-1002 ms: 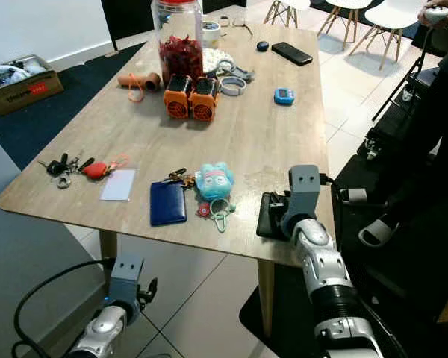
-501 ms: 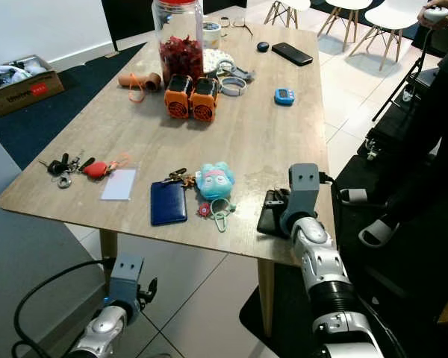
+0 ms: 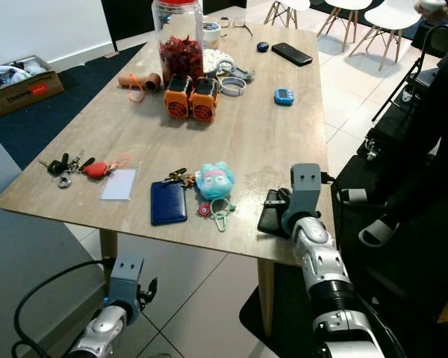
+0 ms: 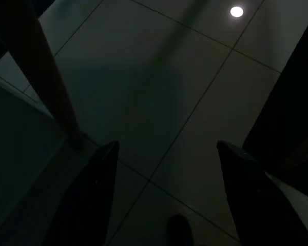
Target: Hang keys on a hook
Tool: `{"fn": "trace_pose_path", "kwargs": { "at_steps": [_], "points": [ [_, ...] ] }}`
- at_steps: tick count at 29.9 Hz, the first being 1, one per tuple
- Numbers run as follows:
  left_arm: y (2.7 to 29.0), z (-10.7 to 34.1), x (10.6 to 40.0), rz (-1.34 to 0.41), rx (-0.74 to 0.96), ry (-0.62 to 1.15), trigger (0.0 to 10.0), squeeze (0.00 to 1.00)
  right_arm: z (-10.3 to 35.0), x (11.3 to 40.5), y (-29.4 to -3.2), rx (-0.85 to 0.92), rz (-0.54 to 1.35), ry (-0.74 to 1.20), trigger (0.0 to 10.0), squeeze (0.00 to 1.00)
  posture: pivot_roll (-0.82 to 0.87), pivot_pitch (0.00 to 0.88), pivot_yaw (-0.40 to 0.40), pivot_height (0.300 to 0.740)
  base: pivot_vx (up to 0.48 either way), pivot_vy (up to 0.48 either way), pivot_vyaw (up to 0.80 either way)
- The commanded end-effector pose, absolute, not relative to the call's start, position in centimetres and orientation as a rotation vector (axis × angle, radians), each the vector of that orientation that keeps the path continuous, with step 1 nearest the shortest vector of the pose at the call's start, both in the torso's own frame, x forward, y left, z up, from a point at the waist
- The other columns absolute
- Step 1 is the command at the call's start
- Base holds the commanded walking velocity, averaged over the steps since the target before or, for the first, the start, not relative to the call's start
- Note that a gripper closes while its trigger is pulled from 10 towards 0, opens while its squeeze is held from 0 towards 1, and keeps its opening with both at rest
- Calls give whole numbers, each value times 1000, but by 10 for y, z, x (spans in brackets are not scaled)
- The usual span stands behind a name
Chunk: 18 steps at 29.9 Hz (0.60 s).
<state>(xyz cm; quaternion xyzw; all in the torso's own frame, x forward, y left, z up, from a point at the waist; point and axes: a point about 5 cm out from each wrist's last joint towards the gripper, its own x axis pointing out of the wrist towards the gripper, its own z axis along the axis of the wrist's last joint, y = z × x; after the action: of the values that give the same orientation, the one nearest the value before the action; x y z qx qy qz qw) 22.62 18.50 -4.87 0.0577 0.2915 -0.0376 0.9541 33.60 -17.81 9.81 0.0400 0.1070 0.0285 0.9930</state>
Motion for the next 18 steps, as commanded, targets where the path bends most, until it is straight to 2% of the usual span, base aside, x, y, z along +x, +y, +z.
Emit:
{"fn": "trace_pose_path", "kwargs": {
  "at_steps": [1,2,3,4,5,6,11,12,14,15,16,18],
  "points": [
    [188,-51,222,-76,123,608,10000,0,114,339,-199,88,-29,141,0,0,97,57,-52,740,0,0,0],
    [189,-51,222,-75,124,608,10000,0,137,341,-236,114,-179,44,0,0,96,59,-51,740,0,0,0],
    [189,-51,222,-75,124,608,10000,0,137,341,-236,114,-179,44,0,0,96,59,-51,740,0,0,0],
    [189,-51,222,-73,124,609,10000,0,154,338,-266,138,-286,-16,0,0,93,61,-51,740,0,0,0],
    [189,-51,221,-74,124,610,10000,0,159,336,-277,137,-322,-36,0,0,92,61,-52,740,0,0,0],
    [189,-51,221,-74,124,610,10000,0,159,336,-277,137,-322,-36,0,0,92,61,-52,740,0,0,0],
    [189,-53,220,-73,122,614,10000,0,177,299,-365,180,-665,-133,0,0,85,61,-56,740,0,0,0],
    [189,-53,220,-73,122,614,10000,0,177,299,-365,180,-665,-133,0,0,85,61,-56,740,0,0,0],
    [188,-53,219,-74,120,616,10000,0,164,273,-396,211,-817,-108,0,0,84,62,-57,740,0,0,0],
    [188,-53,219,-74,120,616,10000,0,164,273,-396,211,-817,-108,0,0,84,62,-57,740,0,0,0],
    [187,-53,219,-75,119,617,10000,0,148,256,-410,223,-896,-67,0,0,81,62,-57,740,0,0,0],
    [186,-53,219,-77,119,618,10000,0,122,231,-422,252,-976,-6,0,0,80,62,-57,740,0,0,0]
  ]
}}
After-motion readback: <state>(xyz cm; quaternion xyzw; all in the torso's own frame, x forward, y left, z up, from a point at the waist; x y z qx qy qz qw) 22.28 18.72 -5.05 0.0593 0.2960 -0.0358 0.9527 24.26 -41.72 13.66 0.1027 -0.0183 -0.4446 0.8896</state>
